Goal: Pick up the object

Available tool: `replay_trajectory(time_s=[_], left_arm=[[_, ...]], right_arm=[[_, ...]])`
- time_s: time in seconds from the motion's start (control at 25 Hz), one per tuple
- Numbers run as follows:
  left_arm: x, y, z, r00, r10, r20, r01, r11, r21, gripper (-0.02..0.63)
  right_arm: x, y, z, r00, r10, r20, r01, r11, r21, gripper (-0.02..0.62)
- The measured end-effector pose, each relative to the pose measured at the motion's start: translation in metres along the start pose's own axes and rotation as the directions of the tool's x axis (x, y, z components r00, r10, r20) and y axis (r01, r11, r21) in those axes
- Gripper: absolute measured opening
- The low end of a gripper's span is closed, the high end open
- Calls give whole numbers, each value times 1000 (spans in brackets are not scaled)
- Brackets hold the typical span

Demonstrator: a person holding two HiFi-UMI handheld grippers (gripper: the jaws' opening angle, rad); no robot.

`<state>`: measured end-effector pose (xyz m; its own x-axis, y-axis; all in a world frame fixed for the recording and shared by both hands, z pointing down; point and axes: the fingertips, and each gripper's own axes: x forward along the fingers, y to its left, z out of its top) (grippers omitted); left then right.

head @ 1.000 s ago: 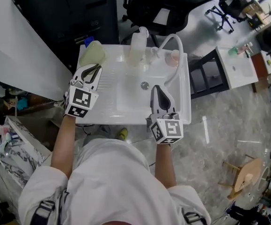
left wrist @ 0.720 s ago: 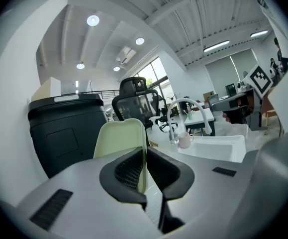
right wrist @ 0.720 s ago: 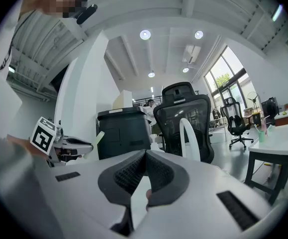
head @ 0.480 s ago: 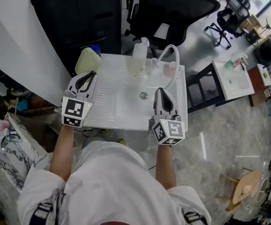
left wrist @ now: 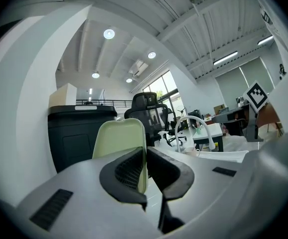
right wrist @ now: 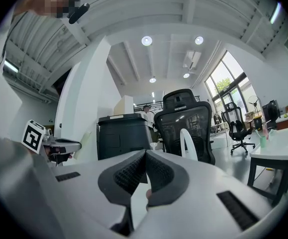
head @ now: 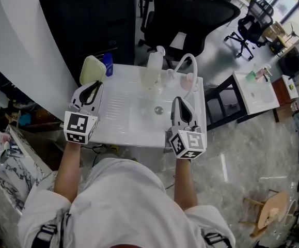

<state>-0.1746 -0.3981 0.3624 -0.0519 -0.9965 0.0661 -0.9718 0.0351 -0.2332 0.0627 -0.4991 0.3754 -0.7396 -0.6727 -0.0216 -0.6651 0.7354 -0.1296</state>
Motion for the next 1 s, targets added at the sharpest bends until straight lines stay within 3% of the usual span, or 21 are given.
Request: replay_trajectory(time_s=[1.0], left_arm=[[14,1,8,999,37,21,-37,999,-7,38]], right_arm=[[11,-19,19,998,-1,56,1,1000,-6,4]])
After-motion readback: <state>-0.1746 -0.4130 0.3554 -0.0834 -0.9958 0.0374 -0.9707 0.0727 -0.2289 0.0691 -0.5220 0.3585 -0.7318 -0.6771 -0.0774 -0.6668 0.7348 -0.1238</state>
